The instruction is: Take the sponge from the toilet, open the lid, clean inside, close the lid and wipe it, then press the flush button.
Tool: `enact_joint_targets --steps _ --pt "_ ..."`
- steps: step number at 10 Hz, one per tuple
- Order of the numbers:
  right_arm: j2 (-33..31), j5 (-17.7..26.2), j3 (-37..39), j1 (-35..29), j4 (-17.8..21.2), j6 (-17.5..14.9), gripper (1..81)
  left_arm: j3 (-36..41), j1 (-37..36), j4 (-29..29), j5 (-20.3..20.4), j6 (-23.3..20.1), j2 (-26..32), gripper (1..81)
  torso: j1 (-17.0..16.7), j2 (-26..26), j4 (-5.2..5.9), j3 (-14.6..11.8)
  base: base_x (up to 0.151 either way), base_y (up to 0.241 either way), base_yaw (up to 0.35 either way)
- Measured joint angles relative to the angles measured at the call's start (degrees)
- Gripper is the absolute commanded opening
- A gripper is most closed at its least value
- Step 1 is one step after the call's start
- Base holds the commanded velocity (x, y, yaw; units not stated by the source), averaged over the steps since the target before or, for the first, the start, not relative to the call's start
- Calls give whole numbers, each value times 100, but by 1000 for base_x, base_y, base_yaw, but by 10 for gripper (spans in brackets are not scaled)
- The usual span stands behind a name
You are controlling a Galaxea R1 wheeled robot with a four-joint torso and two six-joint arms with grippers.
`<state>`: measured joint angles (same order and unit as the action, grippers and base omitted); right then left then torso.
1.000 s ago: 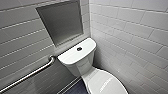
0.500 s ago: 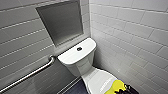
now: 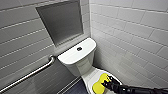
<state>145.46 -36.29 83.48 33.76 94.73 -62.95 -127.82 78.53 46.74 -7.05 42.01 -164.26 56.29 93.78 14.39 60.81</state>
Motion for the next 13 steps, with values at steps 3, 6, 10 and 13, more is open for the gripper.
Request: enact_joint_targets --steps 3,6,10,13 --pt "741 189 1395 -127 144 -94 10 0 0 -5 5 0 0 811 0 0 0 2 0 0 0" --pt "1369 757 2471 -118 218 -154 10 0 2 -7 2 0 0 811 0 0 0 2 0 0 0" --pt "1414 1107 2834 -46 201 -160 10 -11 2 -9 2 0 -5 811 0 0 0 2 0 0 0" --pt "1017 1022 2004 218 135 -184 10 -13 5 -9 2 2 -2 811 0 0 0 2 0 0 0"
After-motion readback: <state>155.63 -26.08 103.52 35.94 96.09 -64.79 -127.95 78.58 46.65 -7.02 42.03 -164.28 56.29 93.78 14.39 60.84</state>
